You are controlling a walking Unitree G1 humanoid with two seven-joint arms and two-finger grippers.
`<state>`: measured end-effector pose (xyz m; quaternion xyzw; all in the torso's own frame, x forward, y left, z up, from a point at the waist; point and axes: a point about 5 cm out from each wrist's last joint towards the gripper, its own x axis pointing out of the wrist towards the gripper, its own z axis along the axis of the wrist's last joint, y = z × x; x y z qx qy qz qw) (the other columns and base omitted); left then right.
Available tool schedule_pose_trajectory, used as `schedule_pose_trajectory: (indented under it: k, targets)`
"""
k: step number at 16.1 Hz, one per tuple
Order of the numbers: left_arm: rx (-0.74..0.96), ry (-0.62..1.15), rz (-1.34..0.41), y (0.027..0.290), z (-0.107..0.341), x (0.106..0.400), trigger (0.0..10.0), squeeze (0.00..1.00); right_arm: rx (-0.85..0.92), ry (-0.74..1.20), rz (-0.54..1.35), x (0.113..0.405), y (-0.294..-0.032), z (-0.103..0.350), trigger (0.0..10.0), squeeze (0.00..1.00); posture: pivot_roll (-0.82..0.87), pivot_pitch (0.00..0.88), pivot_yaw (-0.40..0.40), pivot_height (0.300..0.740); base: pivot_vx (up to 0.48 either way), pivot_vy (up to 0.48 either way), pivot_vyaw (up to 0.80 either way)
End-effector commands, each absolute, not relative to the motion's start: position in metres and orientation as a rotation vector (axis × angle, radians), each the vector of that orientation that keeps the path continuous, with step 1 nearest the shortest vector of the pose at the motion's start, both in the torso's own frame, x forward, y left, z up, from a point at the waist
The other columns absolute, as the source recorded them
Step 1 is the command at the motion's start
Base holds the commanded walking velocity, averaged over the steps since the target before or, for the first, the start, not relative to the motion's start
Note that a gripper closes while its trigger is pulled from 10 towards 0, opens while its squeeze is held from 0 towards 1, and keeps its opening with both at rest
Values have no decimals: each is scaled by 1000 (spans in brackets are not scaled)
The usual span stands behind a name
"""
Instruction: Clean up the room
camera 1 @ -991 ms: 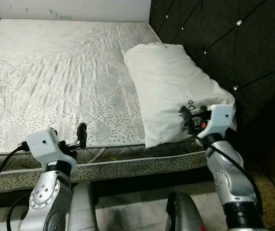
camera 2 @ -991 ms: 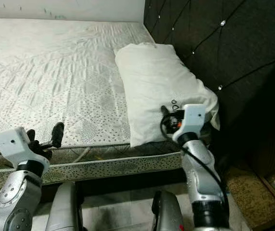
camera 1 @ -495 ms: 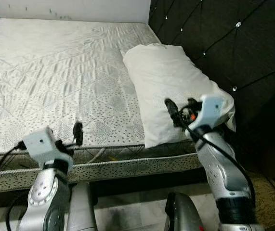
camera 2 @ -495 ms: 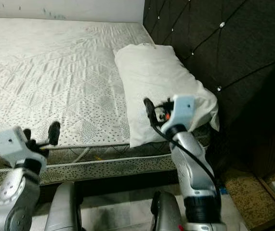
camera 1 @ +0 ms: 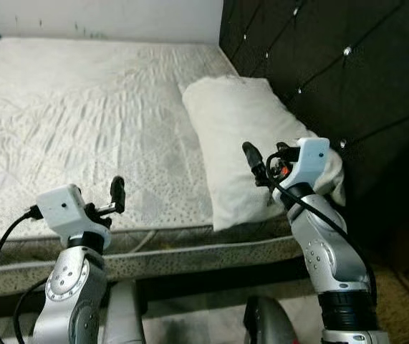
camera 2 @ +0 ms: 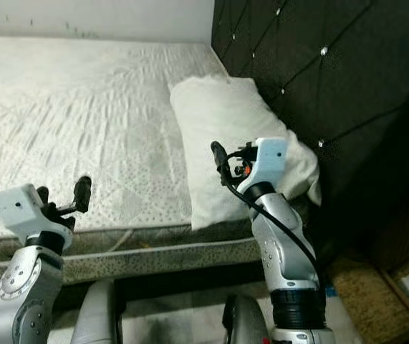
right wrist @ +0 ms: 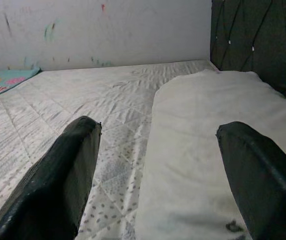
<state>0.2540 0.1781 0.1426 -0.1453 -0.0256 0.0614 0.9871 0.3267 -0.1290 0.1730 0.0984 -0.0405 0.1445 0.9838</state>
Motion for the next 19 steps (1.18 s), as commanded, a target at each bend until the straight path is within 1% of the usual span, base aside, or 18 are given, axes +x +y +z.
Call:
schedule_pose_trajectory:
  k: [1,3,9,11,16,19]
  targets:
    - [-284,-60,110,176,144,256,10000,0,196,-99,271,330,-133,178,10000,0,2,0,-81,626,0,0,0]
    - [-283,-67,102,175,146,260,10000,0,194,-99,268,331,-134,178,10000,0,0,0,-75,654,0,0,0]
    - [-258,-79,73,175,146,269,10000,0,186,-100,277,334,-132,171,10000,0,8,0,-60,716,0,0,0]
    - [-237,-77,80,181,143,274,10000,0,189,-95,279,335,-128,166,10000,0,3,0,-52,740,0,0,0]
    - [-148,-72,50,181,141,276,10000,0,175,-111,297,338,-123,164,10000,0,22,0,-22,740,0,0,0]
    - [-185,-34,58,180,132,267,10000,0,171,-89,307,331,-122,157,10000,0,1,0,-28,740,0,0,0]
